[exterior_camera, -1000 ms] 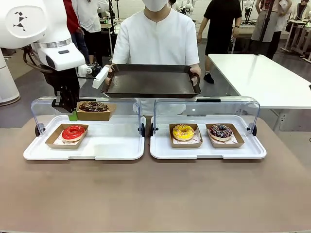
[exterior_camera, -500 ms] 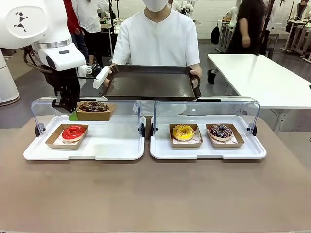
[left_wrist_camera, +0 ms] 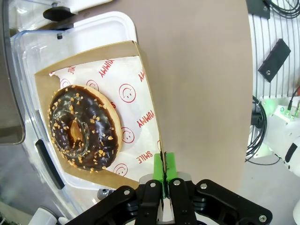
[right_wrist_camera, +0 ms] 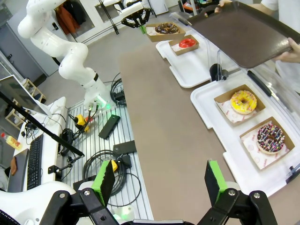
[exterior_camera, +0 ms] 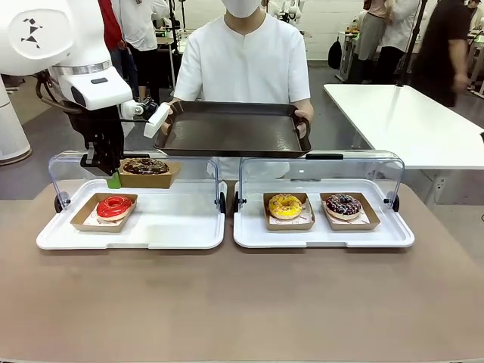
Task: Provide the desired donut to the person.
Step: Place the picked Paper togo box onto the Handle tray extended by the person.
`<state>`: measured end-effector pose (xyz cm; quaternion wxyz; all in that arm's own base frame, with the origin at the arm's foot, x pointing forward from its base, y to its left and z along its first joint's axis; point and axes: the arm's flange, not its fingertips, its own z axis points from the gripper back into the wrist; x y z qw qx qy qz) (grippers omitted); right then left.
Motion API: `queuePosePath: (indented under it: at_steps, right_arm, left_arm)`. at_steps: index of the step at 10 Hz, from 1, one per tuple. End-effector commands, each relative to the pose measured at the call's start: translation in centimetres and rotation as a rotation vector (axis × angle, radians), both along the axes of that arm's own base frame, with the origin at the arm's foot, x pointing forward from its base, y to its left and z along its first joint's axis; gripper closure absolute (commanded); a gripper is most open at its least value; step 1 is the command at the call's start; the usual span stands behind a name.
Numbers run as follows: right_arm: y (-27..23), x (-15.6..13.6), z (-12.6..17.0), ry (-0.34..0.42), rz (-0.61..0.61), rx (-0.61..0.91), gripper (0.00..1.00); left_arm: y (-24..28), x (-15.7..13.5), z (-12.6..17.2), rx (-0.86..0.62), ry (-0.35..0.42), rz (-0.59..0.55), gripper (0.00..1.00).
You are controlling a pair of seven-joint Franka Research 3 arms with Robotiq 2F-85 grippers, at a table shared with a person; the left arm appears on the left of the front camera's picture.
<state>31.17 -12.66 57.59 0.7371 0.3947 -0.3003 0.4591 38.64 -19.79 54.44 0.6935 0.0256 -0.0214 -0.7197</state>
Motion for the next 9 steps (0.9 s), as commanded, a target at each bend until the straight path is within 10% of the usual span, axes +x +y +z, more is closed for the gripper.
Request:
queuePosePath:
  at_steps: [1, 4, 9]
  right_arm:
    - [-0.1, 0.0, 0.1, 0.000, 0.002, 0.014, 0.00]
    - [-0.1, 0.0, 0.1, 0.000, 0.002, 0.014, 0.00]
    - [-0.1, 0.0, 0.1, 0.000, 0.002, 0.014, 0.00]
  left_arm:
    - [-0.2, -0.6, 2.9, -0.038, 0.002, -0.033, 0.98]
    - [-1.9, -1.2, 8.3, -0.034, -0.105, -0.032, 0.98]
    - [-5.2, 5.9, 10.8, -0.078, -0.195, 0.045, 0.98]
